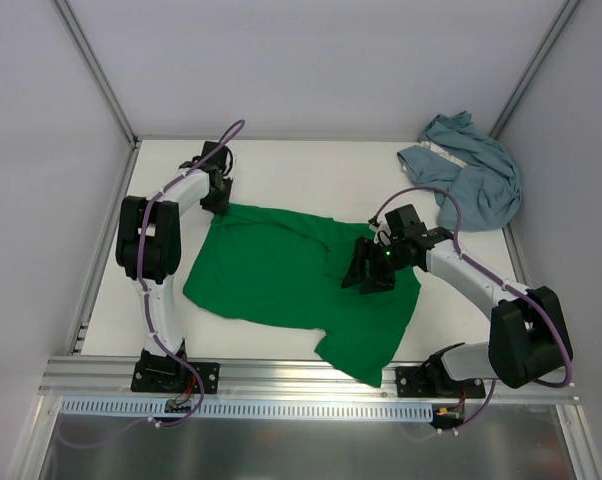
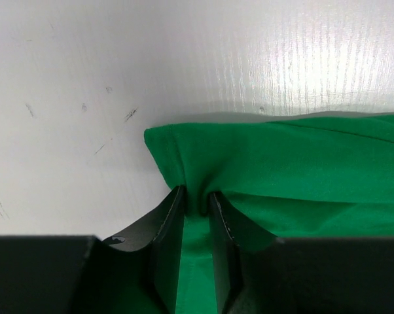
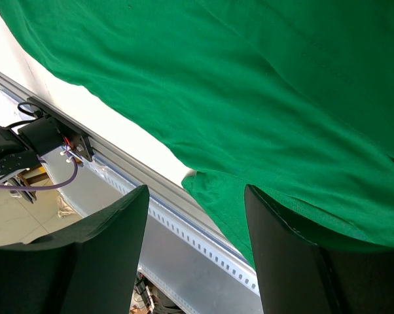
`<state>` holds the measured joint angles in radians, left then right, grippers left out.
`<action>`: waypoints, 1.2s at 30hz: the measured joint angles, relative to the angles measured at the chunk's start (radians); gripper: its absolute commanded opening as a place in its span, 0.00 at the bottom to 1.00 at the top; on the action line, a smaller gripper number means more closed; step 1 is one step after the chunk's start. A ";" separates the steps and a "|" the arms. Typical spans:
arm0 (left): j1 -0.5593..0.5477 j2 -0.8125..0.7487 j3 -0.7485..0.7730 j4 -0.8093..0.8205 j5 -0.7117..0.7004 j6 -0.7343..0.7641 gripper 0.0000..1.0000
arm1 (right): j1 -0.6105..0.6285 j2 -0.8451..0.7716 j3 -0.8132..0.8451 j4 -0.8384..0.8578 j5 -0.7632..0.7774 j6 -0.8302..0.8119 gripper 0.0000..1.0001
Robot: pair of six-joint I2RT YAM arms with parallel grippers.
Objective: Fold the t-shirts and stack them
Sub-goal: Fold the flattened tshirt in 1/3 of the way
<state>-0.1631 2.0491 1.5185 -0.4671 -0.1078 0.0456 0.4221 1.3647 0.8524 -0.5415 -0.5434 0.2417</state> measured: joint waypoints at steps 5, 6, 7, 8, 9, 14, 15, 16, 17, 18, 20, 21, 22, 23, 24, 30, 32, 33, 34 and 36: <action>0.000 0.000 0.000 -0.001 -0.005 0.000 0.30 | 0.000 0.000 0.000 0.000 0.000 0.000 0.64; 0.000 0.000 0.000 0.000 -0.006 0.000 0.30 | 0.000 0.000 0.000 0.000 0.000 0.000 0.64; 0.000 0.000 0.000 -0.001 -0.006 0.000 0.30 | 0.000 0.000 0.000 0.000 0.000 0.000 0.64; 0.000 0.000 0.000 -0.001 -0.006 0.000 0.30 | 0.000 0.000 0.000 0.000 0.000 0.000 0.64; 0.000 0.000 0.000 -0.001 -0.006 0.000 0.30 | 0.000 0.000 0.000 0.000 0.000 0.000 0.64; 0.000 0.000 0.001 -0.001 -0.006 0.000 0.32 | 0.000 0.000 0.000 0.000 0.000 0.000 0.64; 0.000 0.000 0.001 -0.001 -0.006 0.000 0.32 | 0.000 0.000 0.000 0.000 0.000 0.000 0.64; 0.000 0.000 0.002 -0.001 -0.007 -0.001 0.33 | 0.000 0.000 0.000 0.000 0.000 0.000 0.64; 0.000 0.000 0.003 -0.002 -0.007 0.000 0.33 | 0.000 0.000 0.000 0.000 0.000 0.000 0.64; 0.000 0.000 0.005 -0.002 -0.007 -0.001 0.33 | 0.000 0.000 0.000 0.000 0.000 0.000 0.64; 0.000 0.000 0.010 -0.002 -0.007 -0.001 0.33 | 0.000 0.000 0.000 0.000 0.000 0.000 0.64; 0.000 0.000 0.013 -0.002 -0.007 -0.001 0.33 | 0.000 0.000 0.000 0.000 0.000 0.000 0.64; 0.000 0.000 0.015 -0.003 -0.007 -0.001 0.34 | 0.000 0.000 0.000 0.000 0.000 0.000 0.64; 0.000 0.000 0.018 -0.003 -0.007 -0.001 0.34 | 0.000 0.000 0.000 0.000 0.000 0.000 0.64; 0.000 0.000 0.020 -0.003 -0.007 -0.001 0.34 | 0.000 0.000 0.000 0.000 0.000 0.000 0.64; 0.000 0.000 0.029 -0.010 -0.007 -0.001 0.24 | 0.000 0.000 0.000 0.000 0.000 -0.001 0.64; 0.000 0.000 0.029 -0.010 -0.007 -0.002 0.05 | 0.000 0.000 0.000 0.000 0.000 -0.001 0.64; 0.000 0.000 0.029 -0.010 -0.007 -0.003 0.00 | 0.000 0.000 0.000 0.000 0.000 -0.001 0.64; 0.000 0.000 0.029 -0.010 -0.007 -0.005 0.00 | 0.000 0.000 0.000 0.000 0.000 -0.001 0.64; 0.000 0.000 0.029 -0.010 -0.007 -0.003 0.00 | 0.000 0.000 0.000 0.000 0.000 -0.001 0.64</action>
<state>-0.1631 2.0491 1.5478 -0.4774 -0.1150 0.0425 0.4221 1.3647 0.8524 -0.5419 -0.5434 0.2405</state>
